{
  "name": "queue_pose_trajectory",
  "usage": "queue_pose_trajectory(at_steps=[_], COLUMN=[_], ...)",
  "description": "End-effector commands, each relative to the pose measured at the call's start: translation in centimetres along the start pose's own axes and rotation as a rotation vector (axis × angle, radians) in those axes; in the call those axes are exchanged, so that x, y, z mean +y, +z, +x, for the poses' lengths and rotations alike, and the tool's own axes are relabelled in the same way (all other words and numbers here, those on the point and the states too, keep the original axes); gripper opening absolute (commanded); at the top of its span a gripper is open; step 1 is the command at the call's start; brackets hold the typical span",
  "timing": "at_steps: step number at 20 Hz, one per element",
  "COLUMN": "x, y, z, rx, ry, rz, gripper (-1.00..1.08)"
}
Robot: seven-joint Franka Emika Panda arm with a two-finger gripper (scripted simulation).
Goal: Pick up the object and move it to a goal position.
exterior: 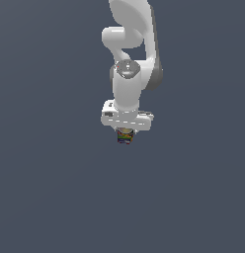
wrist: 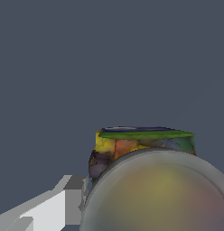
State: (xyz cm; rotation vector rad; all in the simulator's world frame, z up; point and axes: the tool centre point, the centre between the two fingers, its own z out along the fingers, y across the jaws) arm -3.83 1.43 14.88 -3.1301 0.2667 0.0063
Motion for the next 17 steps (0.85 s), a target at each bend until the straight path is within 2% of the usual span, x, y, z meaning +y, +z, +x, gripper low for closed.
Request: queue_pose_trajectory(at_steps=[1,9,17], x=[0.9,2.9,3.5], y=[-2.6,-8.0,-9.6], z=[0.4,1.2,1.7], rx=[0.004,0.004,0.004], ry=[0.0,0.001,0.001], rz=[0.001,0.001,0.0], gripper=[-1.0,-1.0,-1.0])
